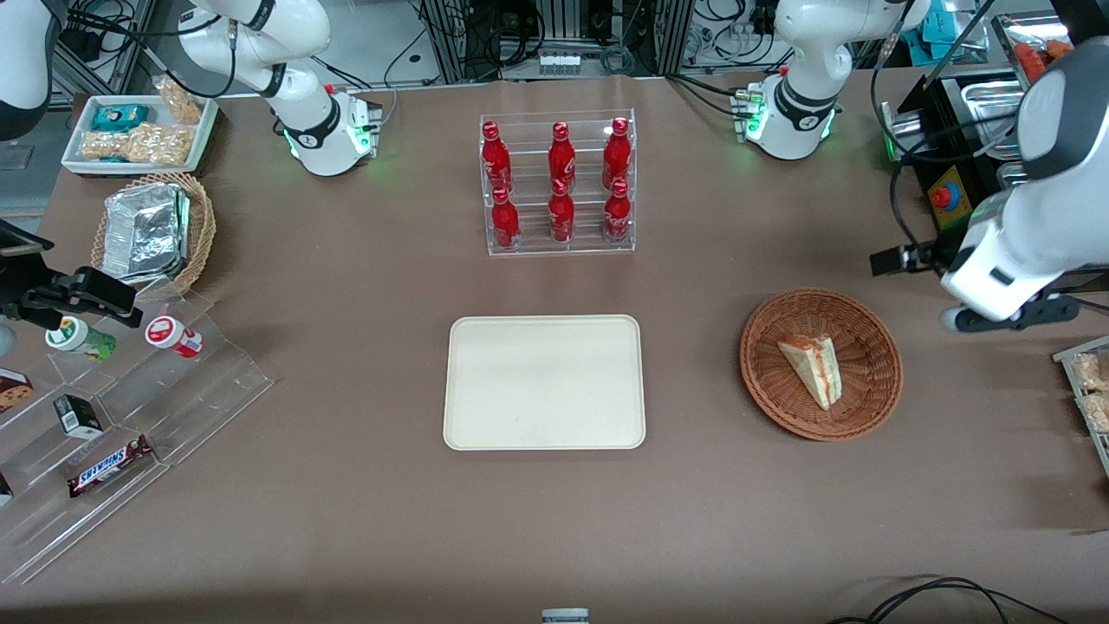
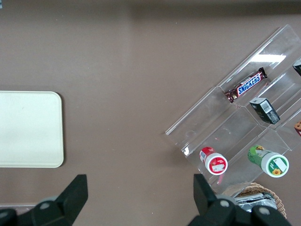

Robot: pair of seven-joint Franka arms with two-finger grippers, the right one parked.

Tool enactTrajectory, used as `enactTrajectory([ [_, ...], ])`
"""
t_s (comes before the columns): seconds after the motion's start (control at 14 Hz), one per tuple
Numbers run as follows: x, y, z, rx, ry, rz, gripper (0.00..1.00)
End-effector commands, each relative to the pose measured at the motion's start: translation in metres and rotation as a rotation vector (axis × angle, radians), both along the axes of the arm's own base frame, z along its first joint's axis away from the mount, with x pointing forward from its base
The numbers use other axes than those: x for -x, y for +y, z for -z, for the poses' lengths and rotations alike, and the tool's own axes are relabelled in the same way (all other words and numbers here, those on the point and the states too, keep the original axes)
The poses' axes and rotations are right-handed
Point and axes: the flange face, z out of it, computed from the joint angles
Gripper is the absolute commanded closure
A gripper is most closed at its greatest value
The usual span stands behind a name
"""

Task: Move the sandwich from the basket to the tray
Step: 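Move the left gripper down over the wrapped sandwich in the wicker basket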

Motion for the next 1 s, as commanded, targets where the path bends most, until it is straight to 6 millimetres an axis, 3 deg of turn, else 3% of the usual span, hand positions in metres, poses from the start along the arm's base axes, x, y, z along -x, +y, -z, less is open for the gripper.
enactTrajectory([
  [0.0,-0.008,0.001,0.042,-0.018,-0.009,-0.036,0.0],
  [0.21,-0.005,-0.003,0.115,-0.022,-0.086,-0.067,0.0],
  [0.43,-0.007,-0.008,0.166,-0.031,-0.115,-0.178,0.0],
  [0.57,-0.015,-0.013,0.193,-0.043,-0.128,-0.267,0.0],
  [0.93,-0.023,-0.017,0.229,-0.053,-0.146,-0.404,0.0],
])
